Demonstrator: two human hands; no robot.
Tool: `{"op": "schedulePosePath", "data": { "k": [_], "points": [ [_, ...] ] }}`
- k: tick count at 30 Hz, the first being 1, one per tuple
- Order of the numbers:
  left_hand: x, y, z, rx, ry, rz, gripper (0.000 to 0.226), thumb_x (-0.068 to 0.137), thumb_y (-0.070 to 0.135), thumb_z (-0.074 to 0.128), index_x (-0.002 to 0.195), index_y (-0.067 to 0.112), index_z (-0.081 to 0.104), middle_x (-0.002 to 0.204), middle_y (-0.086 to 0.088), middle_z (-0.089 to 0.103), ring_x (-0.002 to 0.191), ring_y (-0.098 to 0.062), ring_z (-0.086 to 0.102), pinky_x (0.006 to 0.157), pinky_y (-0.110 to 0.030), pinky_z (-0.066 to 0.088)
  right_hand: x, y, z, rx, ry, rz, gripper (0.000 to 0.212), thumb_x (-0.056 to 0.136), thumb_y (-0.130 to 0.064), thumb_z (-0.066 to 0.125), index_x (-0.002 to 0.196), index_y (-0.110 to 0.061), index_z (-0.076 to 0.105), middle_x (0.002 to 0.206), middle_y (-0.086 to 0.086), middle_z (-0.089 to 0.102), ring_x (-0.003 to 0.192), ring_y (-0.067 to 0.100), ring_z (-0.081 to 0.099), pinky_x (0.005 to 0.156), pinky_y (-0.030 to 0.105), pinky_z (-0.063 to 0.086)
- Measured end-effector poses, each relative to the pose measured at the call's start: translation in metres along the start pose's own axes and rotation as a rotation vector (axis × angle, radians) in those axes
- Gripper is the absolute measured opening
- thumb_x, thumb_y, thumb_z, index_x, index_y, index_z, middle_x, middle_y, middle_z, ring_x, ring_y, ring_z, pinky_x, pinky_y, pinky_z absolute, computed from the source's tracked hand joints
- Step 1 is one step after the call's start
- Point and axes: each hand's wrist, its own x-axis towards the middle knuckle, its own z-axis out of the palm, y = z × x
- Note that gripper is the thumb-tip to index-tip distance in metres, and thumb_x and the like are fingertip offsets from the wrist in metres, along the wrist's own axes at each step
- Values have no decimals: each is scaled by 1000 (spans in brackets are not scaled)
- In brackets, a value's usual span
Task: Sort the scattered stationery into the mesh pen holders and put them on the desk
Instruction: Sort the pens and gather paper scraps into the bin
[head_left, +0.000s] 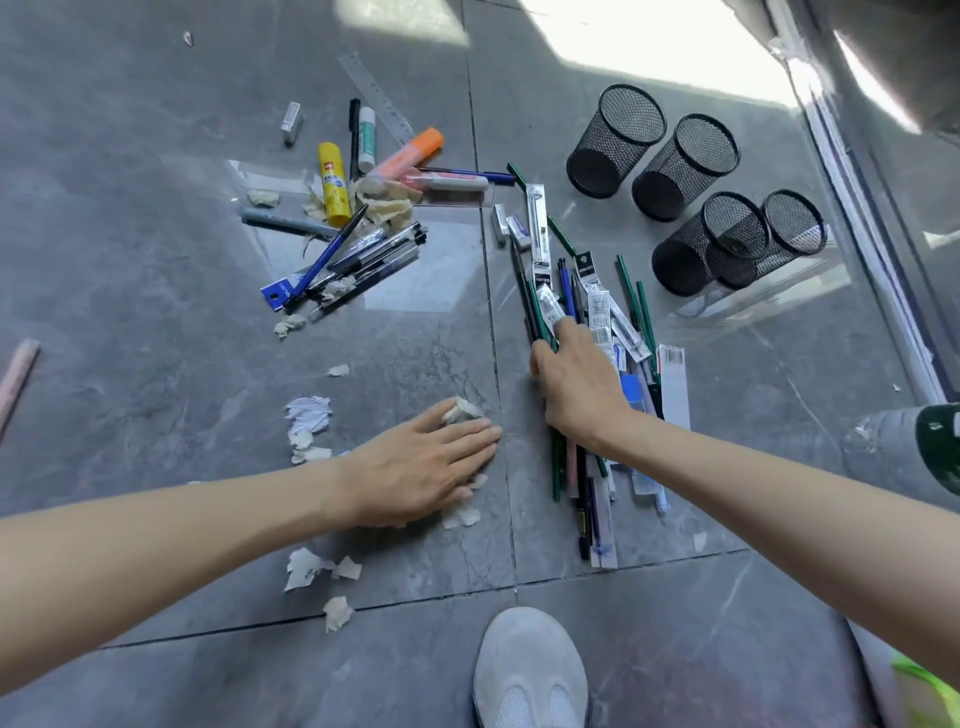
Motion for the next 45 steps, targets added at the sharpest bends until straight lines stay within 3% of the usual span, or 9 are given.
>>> {"op": "schedulePosePath", "data": {
  "k": [6,11,16,21,25,30,34,39,45],
  "points": [
    [-46,-43,-11,-113,73,-166,60,101,44,16,128,8,56,138,-6,52,131,-17,43,114,-37,11,4,-13,1,-239,58,-221,38,30,6,65,64,-6,54,85,19,55,70,33,53,56,30,29],
    [-42,-73,-7,-348,38,-576,85,87,67,-4,149,15,21,157,-1,19,144,-10,10,118,-31,6,10,-25,0,-204,63,-266,28,46,6,59,70,-5,52,87,18,53,74,32,50,58,33,26],
    [-46,-52,-7,-386,-112,-315,80,88,62,-6,150,15,13,156,8,-3,143,-4,-10,118,-27,-7,17,-33,4,-129,104,-269,30,48,4,63,72,-8,51,82,15,52,69,30,49,56,33,29],
    [-66,-57,-9,-428,20,-349,72,95,58,7,148,12,25,155,5,11,143,-3,1,117,-26,0,27,-37,8,-5,121,-308,16,69,-4,50,84,-7,55,88,13,54,74,29,50,61,35,37],
    [-73,-85,-9,-414,49,-693,86,86,68,2,149,13,18,158,1,8,141,-2,-3,119,-30,-3,37,-47,0,104,54,-321,64,81,-29,6,113,-4,56,114,12,53,99,30,50,87,40,43],
    [-80,-68,-7,-389,-10,-389,66,97,52,13,147,11,30,156,-1,19,144,-10,9,118,-28,3,62,-67,0,176,115,-379,33,86,-8,43,117,-5,55,114,14,55,99,33,52,86,41,43],
    [-84,-87,-7,-226,258,-651,52,99,39,27,131,6,52,143,-14,43,130,-26,33,109,-36,26,84,-89,-8,236,171,-406,27,95,-13,47,120,-5,55,120,19,56,105,38,54,88,47,47],
    [-64,-107,-15,-156,183,-882,55,93,45,25,144,24,35,140,-7,38,117,-24,32,97,-40,39,113,-114,-22,199,86,-406,59,88,-8,47,144,-7,32,143,15,39,121,34,40,99,45,38],
    [-56,-113,-16,-233,147,-860,62,90,47,21,140,15,39,128,-8,42,110,-24,37,93,-39,40,111,-111,-12,185,237,-409,29,77,-1,53,105,-6,59,103,13,57,87,32,50,73,42,44]
  ]
}}
